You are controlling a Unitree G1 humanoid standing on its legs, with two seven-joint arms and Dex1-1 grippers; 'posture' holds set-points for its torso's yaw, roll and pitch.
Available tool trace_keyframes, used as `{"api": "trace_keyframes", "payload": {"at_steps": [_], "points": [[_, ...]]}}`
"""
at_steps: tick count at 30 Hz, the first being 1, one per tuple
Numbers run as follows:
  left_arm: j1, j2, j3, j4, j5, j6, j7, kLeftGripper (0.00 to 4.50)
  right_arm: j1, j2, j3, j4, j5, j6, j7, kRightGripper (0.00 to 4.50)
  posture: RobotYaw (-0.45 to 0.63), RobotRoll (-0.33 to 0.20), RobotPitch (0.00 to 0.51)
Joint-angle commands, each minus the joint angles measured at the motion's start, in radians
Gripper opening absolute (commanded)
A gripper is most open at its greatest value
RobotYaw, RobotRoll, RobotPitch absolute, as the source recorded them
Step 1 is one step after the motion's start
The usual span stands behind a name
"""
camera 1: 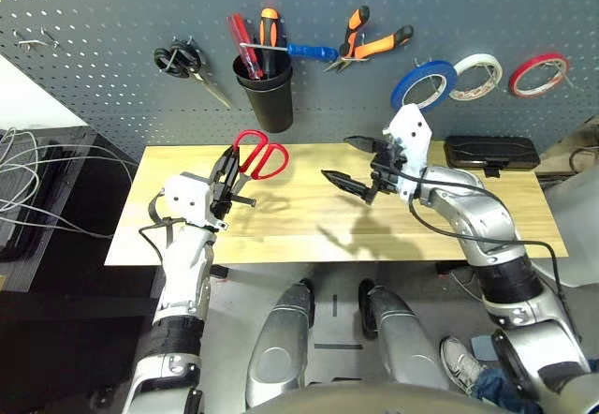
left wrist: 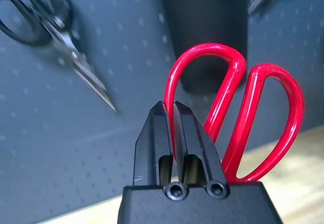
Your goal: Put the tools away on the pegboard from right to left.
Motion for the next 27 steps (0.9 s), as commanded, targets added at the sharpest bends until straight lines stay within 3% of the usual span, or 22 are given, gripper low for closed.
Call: {"api": "trace_keyframes", "payload": {"at_steps": [1,12,27], "points": [[-0.035,0.021,0.033,-0.052,-0.016,-0.009,0.022,0.06,-0.010,0.012,0.011,0.007,-0.005,-0.051,0.009,4.50,0.10,0.000,0.217],[-0.187,0.041,0.077,-0.150,-0.023,0.084,0.114,0.06,-0.030,0.064,0.000,0.025,0.004,-0.129,-0.006,4.50,0.11,0.000,0.215],[-0.224,0.086,0.160,-0.061,0.000,0.124,0.215,0.06,-0.033,0.063,0.006,0.032,-0.006,-0.136,-0.007,4.50,0.11,0.000,0.212]]}}
